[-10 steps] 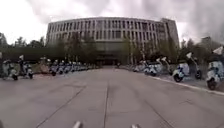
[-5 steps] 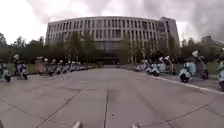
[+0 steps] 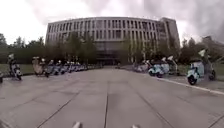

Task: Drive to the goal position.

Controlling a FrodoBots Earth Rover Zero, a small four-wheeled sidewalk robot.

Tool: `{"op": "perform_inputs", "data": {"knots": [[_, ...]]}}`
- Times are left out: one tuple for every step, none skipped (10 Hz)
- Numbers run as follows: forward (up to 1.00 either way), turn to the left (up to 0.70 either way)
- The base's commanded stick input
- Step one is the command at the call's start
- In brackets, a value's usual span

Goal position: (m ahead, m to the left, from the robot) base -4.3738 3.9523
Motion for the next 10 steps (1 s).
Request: {"op": "perform_inputs", "data": {"knots": [[0.70,0.00],[0.70,0.00],[0.70,0.00],[0.70,0.00],[0.70,0.00],[0.70,0.00],[0.70,0.00],[0.70,0.00],[0.70,0.00],[0.70,0.00]]}}
